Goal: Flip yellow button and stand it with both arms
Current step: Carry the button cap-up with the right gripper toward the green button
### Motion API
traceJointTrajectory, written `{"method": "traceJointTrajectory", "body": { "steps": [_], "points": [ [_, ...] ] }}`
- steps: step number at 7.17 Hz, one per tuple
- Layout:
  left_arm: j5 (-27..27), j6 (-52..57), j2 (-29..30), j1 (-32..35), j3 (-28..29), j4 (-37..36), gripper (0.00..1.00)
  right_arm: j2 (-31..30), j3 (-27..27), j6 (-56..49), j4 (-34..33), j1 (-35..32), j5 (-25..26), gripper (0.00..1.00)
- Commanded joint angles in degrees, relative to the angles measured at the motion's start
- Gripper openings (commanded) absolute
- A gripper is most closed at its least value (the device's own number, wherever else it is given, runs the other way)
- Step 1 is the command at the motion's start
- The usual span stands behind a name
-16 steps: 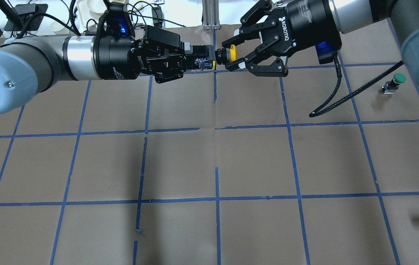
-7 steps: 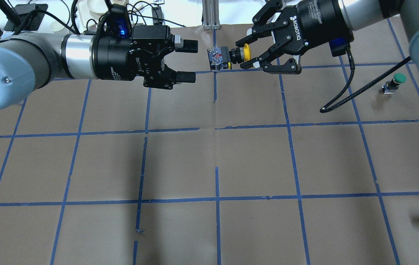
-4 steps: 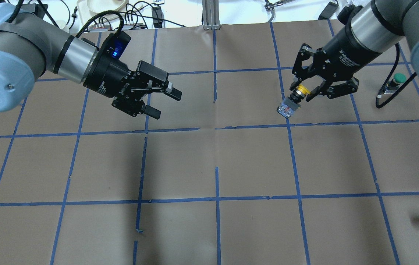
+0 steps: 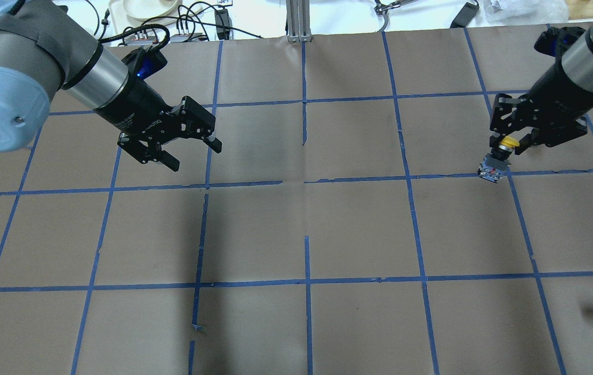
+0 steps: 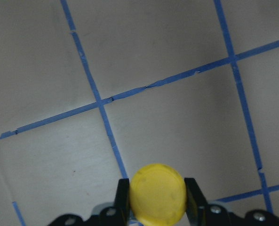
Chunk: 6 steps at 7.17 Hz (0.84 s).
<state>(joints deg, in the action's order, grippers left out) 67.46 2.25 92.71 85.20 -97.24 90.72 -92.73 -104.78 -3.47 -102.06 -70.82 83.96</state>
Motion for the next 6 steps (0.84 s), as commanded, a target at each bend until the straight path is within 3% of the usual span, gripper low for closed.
{"method": "traceJointTrajectory", "body": {
  "steps": [1,4,5,6],
  "points": [
    [7.0,-2.3,0.3,2.6,1.4,-1.4,1.0,0.2,-4.2,-13.4,-5.1,8.2,1.6,0.08],
    [14.6,-8.1,0.3,9.3,1.3,-6.5,1.0,0.3,-16.4,-32.7,-28.6,17.7,0.9,0.08],
    [18.0,-8.8,-0.1,11.1,1.4,-8.1,1.0,0.4,-18.5,-33.7,-32.8,19.7,0.9,0.08],
    [18.1,-10.7,-0.3,12.0,1.4,-8.3,1.0,0.4,-18.9,-34.6,-33.8,20.0,0.7,0.08]
  ]
}}
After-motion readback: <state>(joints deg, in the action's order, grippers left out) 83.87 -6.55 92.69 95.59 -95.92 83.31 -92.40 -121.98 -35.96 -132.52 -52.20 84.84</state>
